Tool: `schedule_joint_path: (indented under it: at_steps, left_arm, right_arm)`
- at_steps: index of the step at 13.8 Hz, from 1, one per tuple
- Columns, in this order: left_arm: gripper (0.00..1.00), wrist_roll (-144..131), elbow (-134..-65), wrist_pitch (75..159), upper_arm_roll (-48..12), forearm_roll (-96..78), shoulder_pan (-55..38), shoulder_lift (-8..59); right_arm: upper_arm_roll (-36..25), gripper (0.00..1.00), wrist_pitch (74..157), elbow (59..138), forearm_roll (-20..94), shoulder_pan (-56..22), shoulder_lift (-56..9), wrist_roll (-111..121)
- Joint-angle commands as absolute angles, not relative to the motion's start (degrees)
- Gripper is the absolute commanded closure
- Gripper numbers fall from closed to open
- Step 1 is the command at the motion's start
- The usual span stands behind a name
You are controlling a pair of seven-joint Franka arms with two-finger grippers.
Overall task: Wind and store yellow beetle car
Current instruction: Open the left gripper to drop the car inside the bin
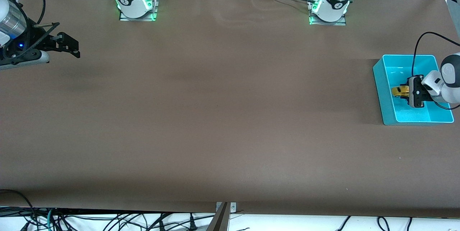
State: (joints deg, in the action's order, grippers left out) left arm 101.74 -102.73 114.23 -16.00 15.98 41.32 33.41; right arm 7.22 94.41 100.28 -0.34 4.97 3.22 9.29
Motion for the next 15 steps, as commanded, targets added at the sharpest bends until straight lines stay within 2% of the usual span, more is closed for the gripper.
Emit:
schedule_joint_path:
  at_steps: [1,4,6,8,12,15]
  left_arm:
    - [0.0,102.0,-100.9,111.5,-17.6,16.4,41.5,30.9]
    - [0.0,98.1,-98.0,104.3,-21.3,15.6,41.5,27.0]
    - [0.0,92.9,-92.1,95.0,-24.7,13.8,41.4,26.6]
    - [0.0,87.2,-88.0,89.2,-26.9,13.8,41.0,26.5]
    - [0.0,66.2,-78.6,75.6,-38.2,13.8,40.9,26.5]
    - [0.0,47.4,-75.8,71.6,-47.0,13.8,41.0,26.4]
  right_arm:
    - [7.1,0.0,92.9,98.3,-1.0,4.9,2.4,8.6]
    - [7.1,0.0,92.9,98.3,-1.0,4.9,2.4,8.6]
    - [7.1,0.0,92.9,98.4,-1.0,4.9,2.4,8.6]
    - [7.1,0.0,92.9,98.3,-1.0,4.9,2.4,8.6]
    - [7.1,0.0,92.9,98.3,-0.9,4.9,2.4,8.5]
    - [7.0,0.0,92.9,98.3,-0.9,5.0,2.4,8.5]
